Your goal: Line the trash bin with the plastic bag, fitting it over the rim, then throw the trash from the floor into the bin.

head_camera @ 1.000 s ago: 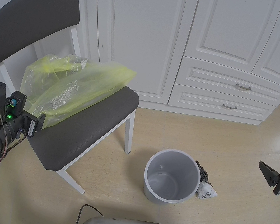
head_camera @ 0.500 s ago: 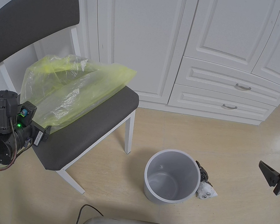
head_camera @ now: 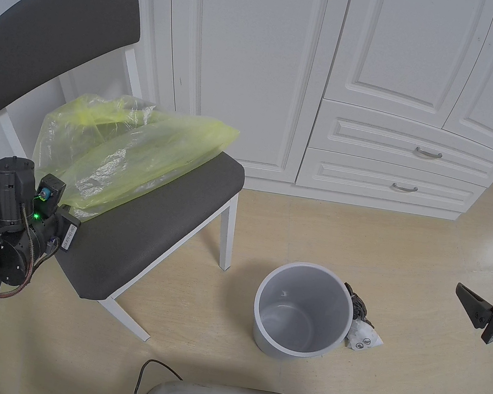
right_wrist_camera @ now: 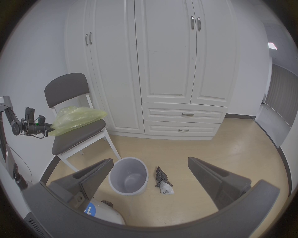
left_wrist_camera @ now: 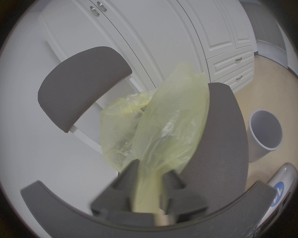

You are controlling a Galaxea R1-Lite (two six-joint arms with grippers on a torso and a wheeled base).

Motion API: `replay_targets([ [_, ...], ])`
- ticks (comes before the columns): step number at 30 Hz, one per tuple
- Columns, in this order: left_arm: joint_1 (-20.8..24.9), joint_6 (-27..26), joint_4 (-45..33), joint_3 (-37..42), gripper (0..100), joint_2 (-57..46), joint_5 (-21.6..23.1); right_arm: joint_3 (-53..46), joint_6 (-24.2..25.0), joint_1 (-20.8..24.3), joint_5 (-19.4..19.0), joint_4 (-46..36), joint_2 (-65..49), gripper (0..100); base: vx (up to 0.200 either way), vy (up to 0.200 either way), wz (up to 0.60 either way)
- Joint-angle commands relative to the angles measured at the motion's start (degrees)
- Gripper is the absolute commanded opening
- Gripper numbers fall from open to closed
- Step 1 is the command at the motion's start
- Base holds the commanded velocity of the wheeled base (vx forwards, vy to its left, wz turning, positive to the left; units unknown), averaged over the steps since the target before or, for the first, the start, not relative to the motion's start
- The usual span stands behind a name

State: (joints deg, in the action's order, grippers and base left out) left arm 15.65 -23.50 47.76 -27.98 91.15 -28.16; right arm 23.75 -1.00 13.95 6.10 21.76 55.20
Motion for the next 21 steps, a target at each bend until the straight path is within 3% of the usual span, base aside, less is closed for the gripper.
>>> replay_targets([
  [1, 0.1, 1.4, 0.0, 1.3, 0, -0.1, 2.1, -0.2, -0.1, 0.1, -0.2, 0.1, 0.1, 100, 0.0, 0.0, 0.0],
  [7, 2.9, 8.7, 5.9, 5.8, 0, -5.4, 8.4, -1.2, -1.1, 1.0, -0.7, 0.2, 0.1, 100, 0.0, 0.0, 0.0],
  [10, 9.0, 14.4, 9.3, 5.0, 0, -10.0, 11.0, -1.3, -2.6, 1.7, -0.7, -0.2, 0.7, 100, 0.0, 0.0, 0.0],
  [12, 16.3, 18.1, 8.8, 3.3, 0, -14.3, 11.2, -1.5, -2.3, 6.5, 0.1, 0.0, 2.5, 100, 0.0, 0.0, 0.0],
  [15, 21.2, 19.6, 8.8, 3.9, 0, -16.8, 11.3, -2.1, -0.5, 11.6, 1.6, 0.2, 4.9, 100, 0.0, 0.0, 0.0],
  [21, 26.8, 22.5, 8.9, 7.1, 0, -20.0, 11.4, -2.1, 5.2, 18.7, 5.5, 2.8, 8.8, 100, 0.0, 0.0, 0.0],
])
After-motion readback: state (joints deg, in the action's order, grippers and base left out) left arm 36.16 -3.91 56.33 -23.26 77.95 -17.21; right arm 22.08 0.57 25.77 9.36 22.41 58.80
